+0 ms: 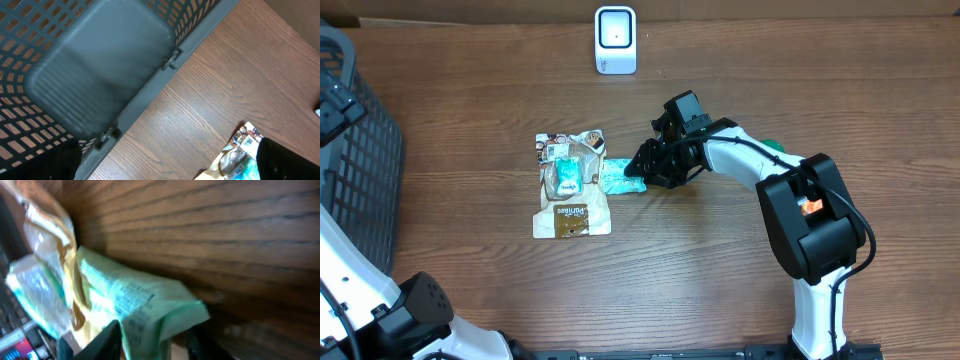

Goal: Scan the item barcode
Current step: 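Reach the right gripper to the pile and grasp the teal wipes packet, then lift the teal wipes packet and carry it up toward the scanner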

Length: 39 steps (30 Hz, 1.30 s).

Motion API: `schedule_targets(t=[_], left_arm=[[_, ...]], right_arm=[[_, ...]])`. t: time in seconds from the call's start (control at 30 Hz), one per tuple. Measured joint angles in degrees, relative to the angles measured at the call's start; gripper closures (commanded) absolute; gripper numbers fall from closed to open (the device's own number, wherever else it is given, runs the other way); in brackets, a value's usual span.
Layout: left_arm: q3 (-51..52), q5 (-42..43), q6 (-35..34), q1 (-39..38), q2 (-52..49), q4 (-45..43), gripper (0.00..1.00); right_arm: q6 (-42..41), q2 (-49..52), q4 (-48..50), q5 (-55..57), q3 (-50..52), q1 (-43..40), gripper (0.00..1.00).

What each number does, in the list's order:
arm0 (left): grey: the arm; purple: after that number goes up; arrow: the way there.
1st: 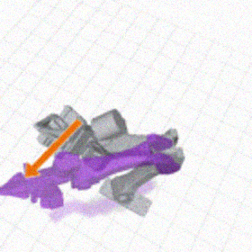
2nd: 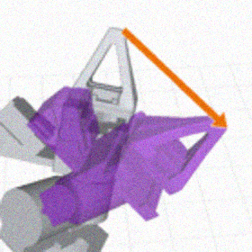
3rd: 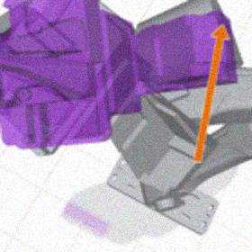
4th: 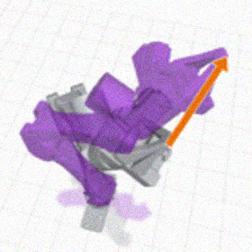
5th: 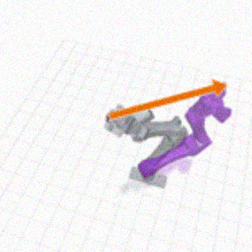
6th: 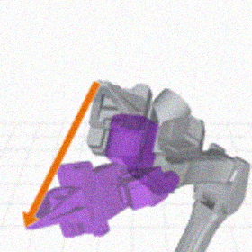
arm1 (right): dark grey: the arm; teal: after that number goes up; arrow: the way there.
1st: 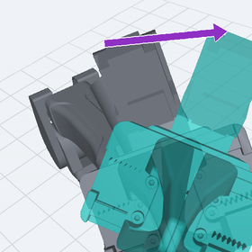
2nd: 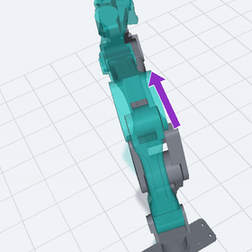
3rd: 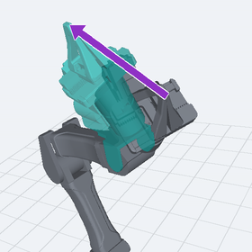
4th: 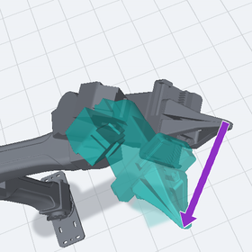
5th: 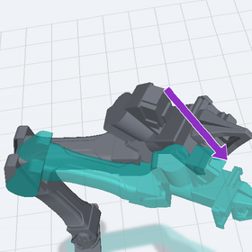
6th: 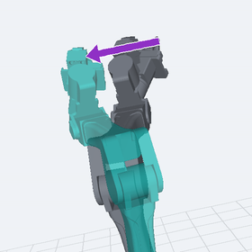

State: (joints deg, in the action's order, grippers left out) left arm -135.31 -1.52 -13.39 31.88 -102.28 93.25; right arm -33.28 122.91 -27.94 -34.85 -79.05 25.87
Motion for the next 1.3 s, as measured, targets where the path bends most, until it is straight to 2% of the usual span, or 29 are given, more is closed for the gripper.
schedule_targets(t=[0.1, 0.13, 0.33, 0.53, 0.73, 0.9, 1.1, 1.3], left_arm=[[0.0, 0.0, 0.0, 0.0, 0.0, 0.0, 0.01], [0.0, 0.0, 0.0, 0.0, 0.0, 0.0, 0.01], [0.0, 0.0, 0.0, 0.0, 0.0, 0.0, 0.0], [0.0, 0.0, 0.0, 0.0, 0.0, 0.0, 0.0], [0.0, 0.0, 0.0, 0.0, 0.0, 0.0, 0.0], [0.0, 0.0, 0.0, 0.0, 0.0, 0.0, 0.0], [0.0, 0.0, 0.0, 0.0, 0.0, 0.0, 0.0], [0.0, 0.0, 0.0, 0.0, 0.0, 0.0, 0.0]], right_arm=[[0.1, 0.0, 0.4, -0.1, 0.7, 0.0, 0.94], [0.0, 0.0, 0.4, -0.4, 0.8, 0.0, 0.96], [1.5, 0.0, -0.4, -3.1, 0.8, -1.0, 0.96], [6.6, -2.1, -7.5, -6.1, 0.9, -5.6, 0.96], [11.5, -15.9, -12.0, -6.6, 0.9, -11.4, 0.96], [14.4, -29.7, -13.1, -7.3, 0.8, -12.0, 0.96], [15.8, -38.6, -14.2, -6.9, 0.8, -11.5, 0.96], [15.5, -43.4, -18.2, -5.2, 0.8, -11.5, 0.96]])
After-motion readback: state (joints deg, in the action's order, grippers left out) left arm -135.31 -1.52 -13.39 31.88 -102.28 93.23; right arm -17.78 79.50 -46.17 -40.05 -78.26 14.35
